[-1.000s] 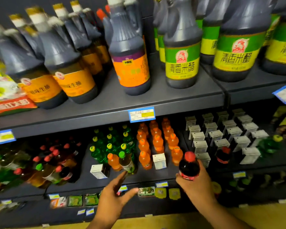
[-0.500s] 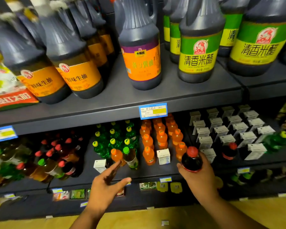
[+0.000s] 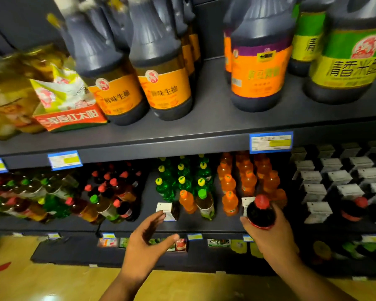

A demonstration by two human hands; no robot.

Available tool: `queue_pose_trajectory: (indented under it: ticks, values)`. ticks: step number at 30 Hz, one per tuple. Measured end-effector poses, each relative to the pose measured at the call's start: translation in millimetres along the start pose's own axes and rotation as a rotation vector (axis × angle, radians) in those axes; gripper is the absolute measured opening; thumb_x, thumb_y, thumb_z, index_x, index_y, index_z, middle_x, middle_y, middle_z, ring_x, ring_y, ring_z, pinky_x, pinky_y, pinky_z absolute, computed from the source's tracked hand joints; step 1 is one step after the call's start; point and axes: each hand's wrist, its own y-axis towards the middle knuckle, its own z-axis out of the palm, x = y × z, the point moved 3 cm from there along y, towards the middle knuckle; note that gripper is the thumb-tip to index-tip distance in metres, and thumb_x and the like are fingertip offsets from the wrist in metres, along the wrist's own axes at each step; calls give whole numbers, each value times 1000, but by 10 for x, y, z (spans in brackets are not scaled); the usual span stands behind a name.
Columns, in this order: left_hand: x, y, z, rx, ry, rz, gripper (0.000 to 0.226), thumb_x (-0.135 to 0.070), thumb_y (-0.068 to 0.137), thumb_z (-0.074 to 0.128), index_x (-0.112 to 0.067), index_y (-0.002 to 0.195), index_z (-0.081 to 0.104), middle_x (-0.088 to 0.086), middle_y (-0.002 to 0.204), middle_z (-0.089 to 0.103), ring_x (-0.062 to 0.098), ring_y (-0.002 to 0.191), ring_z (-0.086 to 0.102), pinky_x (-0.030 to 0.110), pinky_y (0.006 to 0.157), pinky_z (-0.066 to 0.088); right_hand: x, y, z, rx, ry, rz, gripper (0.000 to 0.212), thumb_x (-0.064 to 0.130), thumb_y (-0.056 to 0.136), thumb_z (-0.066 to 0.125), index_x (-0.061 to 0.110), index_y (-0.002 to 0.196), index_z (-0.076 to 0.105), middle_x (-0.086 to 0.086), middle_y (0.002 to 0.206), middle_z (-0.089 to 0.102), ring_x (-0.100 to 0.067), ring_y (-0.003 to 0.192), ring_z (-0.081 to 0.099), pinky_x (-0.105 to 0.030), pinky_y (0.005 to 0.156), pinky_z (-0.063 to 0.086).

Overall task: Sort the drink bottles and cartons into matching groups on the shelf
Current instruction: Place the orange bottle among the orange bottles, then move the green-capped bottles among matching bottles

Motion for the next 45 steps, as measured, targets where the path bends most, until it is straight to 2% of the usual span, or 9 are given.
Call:
queue_pose_trajectory:
  ticks: [5,7,9,13,22,30,33,39,45]
  values:
    - [227,190,-623,26,-4,21,70,-26,59,90,-30,124,65,-18,123,70,-5,123,59,29,107,47,55,-182,650,-90,-70,-3,41,14,71,88,29,99,62,19,82,62,7,69,57,-8,59,39]
    - [330,273,-922,50,-2,46,67,-23,62,90,-31,123,64,-14,124,70,-5,122,59,20,105,48,89,-294,939,-104,-46,0,42,12,73,85,25,106,62,17,85,63,5,70,57,-7,68,42]
    - [450,351,-1283,76,1,59,65,-18,66,91,-30,124,64,-13,126,69,-6,120,59,16,103,48,93,-440,1292,-88,-35,0,46,11,75,84,27,112,62,11,98,68,-5,86,63,-27,86,49]
    - [624,394,-1894,131,32,89,67,-18,70,91,-24,130,63,-17,126,68,-9,122,57,17,106,46,271,-755,1899,-167,-69,-8,47,29,70,87,21,112,65,0,105,73,-26,101,68,-49,92,52]
    - [980,694,-2839,151,71,110,65,-23,72,89,-34,130,63,-20,129,66,-4,127,55,20,108,45,493,-1179,2725,-125,-6,28,48,15,74,85,22,116,62,7,102,70,-9,92,64,-22,75,45]
    - [985,676,-2868,39,59,72,50,-17,72,89,-32,113,66,-13,118,68,2,119,58,2,84,44,550,-1104,2868,-88,-39,-2,47,11,70,88,30,102,59,22,92,62,-11,87,60,-26,74,43]
    - [947,654,-2853,-8,61,45,52,-16,71,90,-32,114,66,-11,117,68,4,119,58,3,83,45,609,-1044,2927,-56,-2,6,57,11,70,88,31,114,57,21,94,61,-13,91,58,-30,87,41]
    - [966,747,-2922,-41,74,-4,51,-20,73,88,-33,117,65,-15,123,66,4,121,58,32,105,49,515,-1036,3085,19,19,47,49,18,70,88,40,102,57,19,98,63,-14,88,60,-34,85,44]
    - [1177,925,-3050,-77,49,-44,47,-13,74,87,-26,114,66,-9,119,69,11,119,60,40,107,49,567,-1135,3371,65,-56,38,54,18,70,89,40,103,52,25,96,55,-11,86,52,-28,85,38]
